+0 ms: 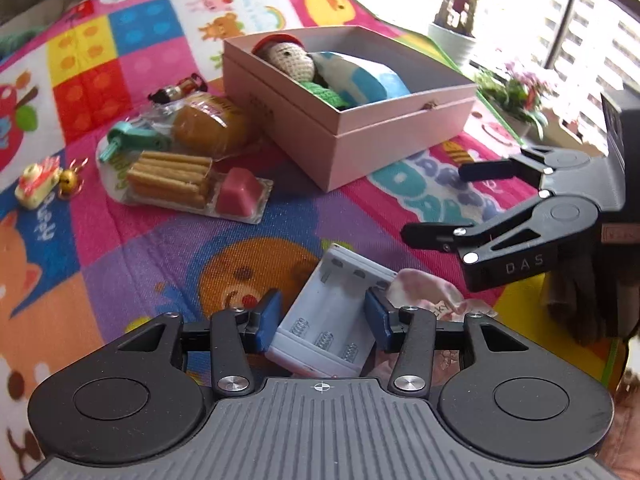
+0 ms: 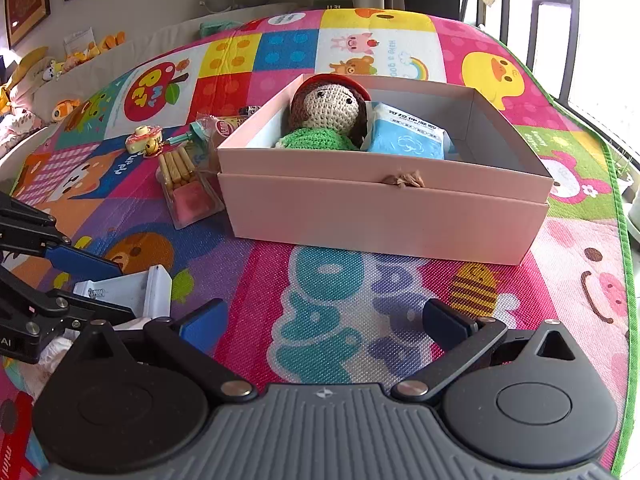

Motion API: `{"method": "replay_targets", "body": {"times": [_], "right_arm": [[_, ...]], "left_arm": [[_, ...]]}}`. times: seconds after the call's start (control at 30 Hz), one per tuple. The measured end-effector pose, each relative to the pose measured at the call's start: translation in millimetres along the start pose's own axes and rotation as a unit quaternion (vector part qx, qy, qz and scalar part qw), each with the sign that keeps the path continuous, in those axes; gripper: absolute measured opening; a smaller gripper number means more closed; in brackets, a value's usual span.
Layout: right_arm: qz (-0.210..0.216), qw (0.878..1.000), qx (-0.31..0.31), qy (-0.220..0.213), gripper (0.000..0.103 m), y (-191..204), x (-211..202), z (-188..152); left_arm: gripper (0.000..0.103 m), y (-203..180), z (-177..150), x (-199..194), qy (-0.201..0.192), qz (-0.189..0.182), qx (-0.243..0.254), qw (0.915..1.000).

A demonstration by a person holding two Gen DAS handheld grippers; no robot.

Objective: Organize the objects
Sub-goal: 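Grasp the white battery holder with the left tool and lift it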

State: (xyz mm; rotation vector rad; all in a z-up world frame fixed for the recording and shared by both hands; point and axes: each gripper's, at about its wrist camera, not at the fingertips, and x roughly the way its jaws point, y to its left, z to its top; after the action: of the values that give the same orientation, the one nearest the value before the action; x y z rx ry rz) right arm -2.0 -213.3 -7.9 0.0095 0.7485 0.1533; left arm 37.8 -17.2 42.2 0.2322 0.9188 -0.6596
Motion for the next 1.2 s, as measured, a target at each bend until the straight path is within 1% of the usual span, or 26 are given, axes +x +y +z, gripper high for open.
{"method": "replay_targets", "body": {"times": [0.07,0.13,0.2,0.27,0.33,0.37,0.43,0.47,0.53,0.57,0.6,0.67,0.83,0.87,0.9,0.93,0.97,1.1,1.17,1.2], "right_arm": [[0.000,1.000,0.000,0.000,0.103,0,0,0],[0.000,1.000,0.000,0.000,0.103,0,0,0],[0.000,1.000,0.000,0.000,0.103,0,0,0],[-0.001,1.000,-0.001,0.001,0.103,1,0,0],[-0.002,1.000,-0.003,0.001,0.103,1,0,0],[-0.001,1.000,-0.002,0.000,0.103,0,0,0],[0.002,1.000,0.002,-0.001,0.103,0,-1,-1],[0.004,1.000,0.004,-0.002,0.103,-1,-1,-1],[0.005,1.000,0.005,-0.002,0.103,-1,-1,0],[0.005,1.000,0.005,-0.001,0.103,-1,0,0],[0.005,1.000,0.005,-0.002,0.103,-2,-1,0],[0.006,1.000,0.007,-0.003,0.103,-2,-1,0],[0.010,1.000,0.010,-0.004,0.103,-4,0,1],[0.010,1.000,0.010,-0.004,0.103,-3,0,1],[0.009,1.000,0.010,-0.004,0.103,-3,0,1],[0.010,1.000,0.010,-0.004,0.103,-4,0,1],[0.010,1.000,0.011,-0.004,0.103,-4,0,1],[0.009,1.000,0.010,-0.004,0.103,-4,0,1],[0.009,1.000,0.009,-0.003,0.103,-4,0,1],[0.008,1.000,0.007,-0.003,0.103,-4,0,1]], "left_arm": [[0.052,0,1,1,0.002,-0.004,-0.008,1.0000],[0.055,2,2,2,0.005,-0.016,-0.010,0.9998],[0.070,5,2,4,0.006,-0.040,-0.005,0.9992],[0.078,11,1,4,0.006,-0.071,-0.015,0.9974],[0.079,12,1,4,0.008,-0.084,-0.016,0.9963],[0.079,9,1,4,0.011,-0.082,-0.003,0.9966],[0.081,-6,-1,2,0.019,-0.067,0.043,0.9967],[0.084,-14,-3,3,0.028,-0.062,0.068,0.9954],[0.088,-35,-10,5,0.036,-0.034,0.142,0.9886],[0.089,-41,-11,5,0.031,-0.031,0.156,0.9868],[0.090,-42,-9,7,0.036,-0.037,0.149,0.9875],[0.092,-42,-5,9,0.037,-0.037,0.142,0.9885],[0.091,-41,-2,11,0.021,-0.034,0.136,0.9900],[0.085,-40,-1,11,0.019,-0.031,0.132,0.9906],[0.071,-38,0,9,0.014,-0.028,0.125,0.9917],[0.062,-36,1,8,0.010,-0.019,0.116,0.9930],[0.055,-32,4,8,0.009,-0.010,0.104,0.9945],[0.054,-7,7,6,0.002,-0.005,0.035,0.9994],[0.053,5,8,2,0.000,0.011,-0.005,0.9999],[0.053,12,7,-4,-0.009,0.018,-0.026,0.9995]]}}
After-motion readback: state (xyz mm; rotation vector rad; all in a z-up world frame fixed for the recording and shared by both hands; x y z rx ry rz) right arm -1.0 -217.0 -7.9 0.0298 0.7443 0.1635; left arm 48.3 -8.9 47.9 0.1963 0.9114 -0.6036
